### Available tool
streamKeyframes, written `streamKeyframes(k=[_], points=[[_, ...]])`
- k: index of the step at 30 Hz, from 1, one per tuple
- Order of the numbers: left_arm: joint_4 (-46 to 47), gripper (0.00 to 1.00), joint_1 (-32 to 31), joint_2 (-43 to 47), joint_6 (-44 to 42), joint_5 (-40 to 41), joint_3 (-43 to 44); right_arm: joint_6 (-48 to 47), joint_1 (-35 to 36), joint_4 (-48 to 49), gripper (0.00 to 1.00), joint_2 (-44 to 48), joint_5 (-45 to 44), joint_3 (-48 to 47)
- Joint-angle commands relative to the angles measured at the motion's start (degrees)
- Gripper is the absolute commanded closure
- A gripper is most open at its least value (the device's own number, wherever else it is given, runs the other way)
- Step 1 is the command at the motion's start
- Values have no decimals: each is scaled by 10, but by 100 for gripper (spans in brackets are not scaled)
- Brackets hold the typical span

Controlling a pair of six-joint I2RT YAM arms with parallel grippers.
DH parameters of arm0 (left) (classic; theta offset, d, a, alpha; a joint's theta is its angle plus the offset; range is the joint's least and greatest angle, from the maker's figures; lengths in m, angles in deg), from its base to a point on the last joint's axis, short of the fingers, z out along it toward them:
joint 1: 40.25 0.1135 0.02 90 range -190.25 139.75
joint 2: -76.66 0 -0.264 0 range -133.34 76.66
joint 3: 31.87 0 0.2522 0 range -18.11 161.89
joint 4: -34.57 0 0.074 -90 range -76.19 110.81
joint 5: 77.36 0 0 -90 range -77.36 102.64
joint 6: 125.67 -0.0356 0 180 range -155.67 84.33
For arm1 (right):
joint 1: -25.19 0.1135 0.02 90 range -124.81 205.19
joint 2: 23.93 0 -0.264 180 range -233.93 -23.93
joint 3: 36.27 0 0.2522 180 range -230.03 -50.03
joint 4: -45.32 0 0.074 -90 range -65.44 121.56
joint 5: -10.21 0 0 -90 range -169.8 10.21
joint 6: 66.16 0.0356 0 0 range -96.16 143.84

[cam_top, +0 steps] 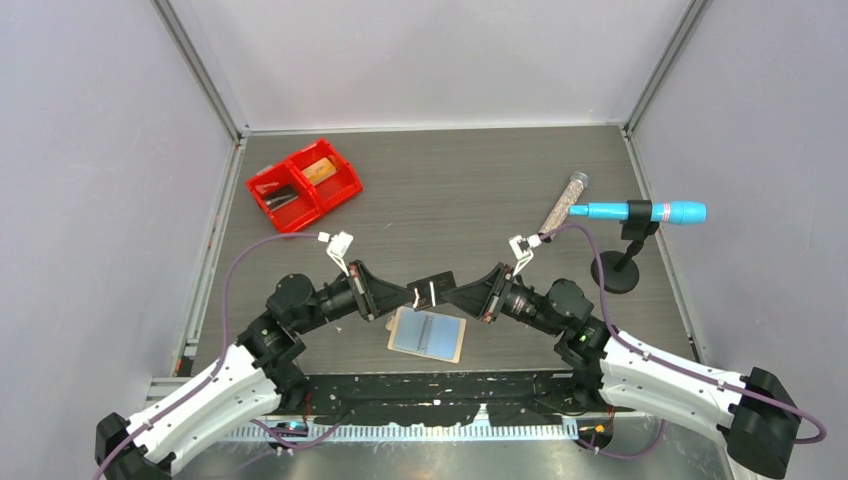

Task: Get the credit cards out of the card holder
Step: Place the credit card in the storage box.

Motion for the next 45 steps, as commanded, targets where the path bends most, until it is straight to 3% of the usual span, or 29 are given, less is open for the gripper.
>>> streamKeyframes(k=[1, 4, 7, 11, 15, 16, 17, 26, 35, 45], points=[[50, 100, 2, 4, 9, -2, -1, 13, 1, 47, 88, 0, 1, 8], [63, 100, 2, 2, 17, -3, -4, 13, 1, 46, 85, 2, 0, 13], [66, 100, 2, 1, 19, 0, -5, 12, 1, 41, 76, 8, -4, 16], [-8, 100, 13, 9, -11, 18, 20, 9, 1, 22, 51, 28, -16, 23], [-123, 100, 51, 10, -65, 26, 67, -11, 1, -19, 18, 61, -26, 25], [-150, 100, 65, 7, -79, 26, 81, -12, 0, -34, 6, 67, -29, 25], [-175, 100, 82, 4, -90, 21, 96, -15, 0, -47, 1, 79, -31, 28], [-330, 100, 311, -96, -214, -72, 235, -35, 0, -112, 5, 132, -33, 39], [-409, 100, 545, -313, -264, -125, 387, -60, 0, -168, 5, 135, -17, 17], [-490, 100, 595, -514, -320, -26, 578, -128, 0, -282, 5, 109, -29, -59]])
